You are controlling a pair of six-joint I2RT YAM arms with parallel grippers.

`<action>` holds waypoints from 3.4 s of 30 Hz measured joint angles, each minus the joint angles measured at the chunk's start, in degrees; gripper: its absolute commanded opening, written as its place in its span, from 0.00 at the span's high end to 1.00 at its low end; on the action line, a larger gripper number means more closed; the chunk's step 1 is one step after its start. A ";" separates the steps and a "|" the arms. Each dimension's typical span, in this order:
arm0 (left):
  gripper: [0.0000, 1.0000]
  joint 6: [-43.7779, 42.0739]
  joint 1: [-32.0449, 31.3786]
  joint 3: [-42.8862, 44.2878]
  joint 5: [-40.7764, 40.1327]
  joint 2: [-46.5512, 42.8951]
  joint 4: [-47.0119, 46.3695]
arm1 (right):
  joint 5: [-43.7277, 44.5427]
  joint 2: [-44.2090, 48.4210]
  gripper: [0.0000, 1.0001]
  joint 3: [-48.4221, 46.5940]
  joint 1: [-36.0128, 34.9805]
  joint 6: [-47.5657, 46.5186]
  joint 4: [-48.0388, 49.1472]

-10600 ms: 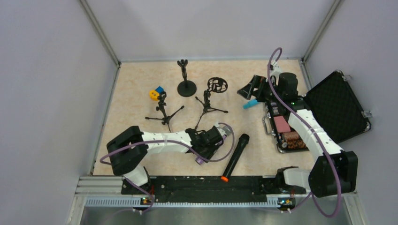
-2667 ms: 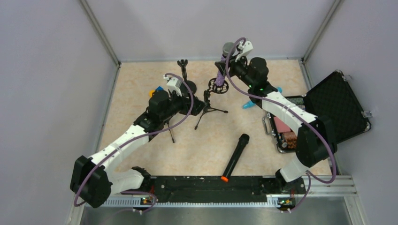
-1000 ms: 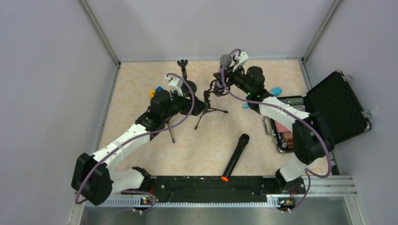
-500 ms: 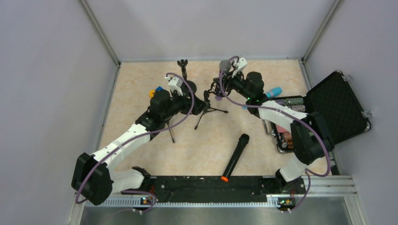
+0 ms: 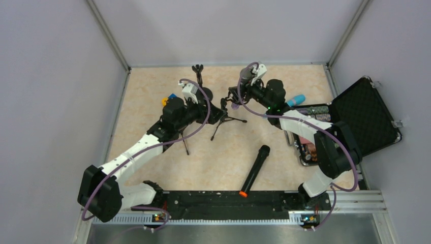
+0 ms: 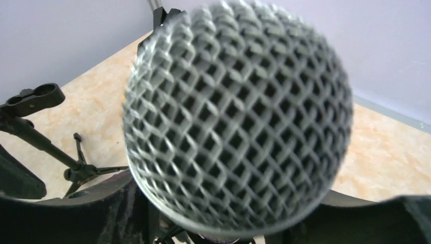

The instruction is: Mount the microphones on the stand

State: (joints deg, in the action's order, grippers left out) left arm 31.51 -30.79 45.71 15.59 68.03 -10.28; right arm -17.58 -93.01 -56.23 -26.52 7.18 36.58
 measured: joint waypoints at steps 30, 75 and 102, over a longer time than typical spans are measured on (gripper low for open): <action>0.03 -2.14 0.00 -0.42 -2.16 0.00 -0.09 | 0.94 14.47 0.01 3.19 -0.37 3.54 -7.91; 0.06 -15.67 0.00 -0.37 0.00 2.84 -6.05 | 6.97 10.01 0.57 -1.66 -0.42 1.90 -23.28; 0.11 -30.86 0.00 8.61 5.05 14.71 -6.56 | -9.01 24.50 0.01 7.93 7.21 11.93 -25.07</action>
State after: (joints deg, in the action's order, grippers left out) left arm 0.64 -30.79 54.33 20.64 82.74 -16.84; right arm -26.59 -68.51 -48.29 -19.31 19.11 11.51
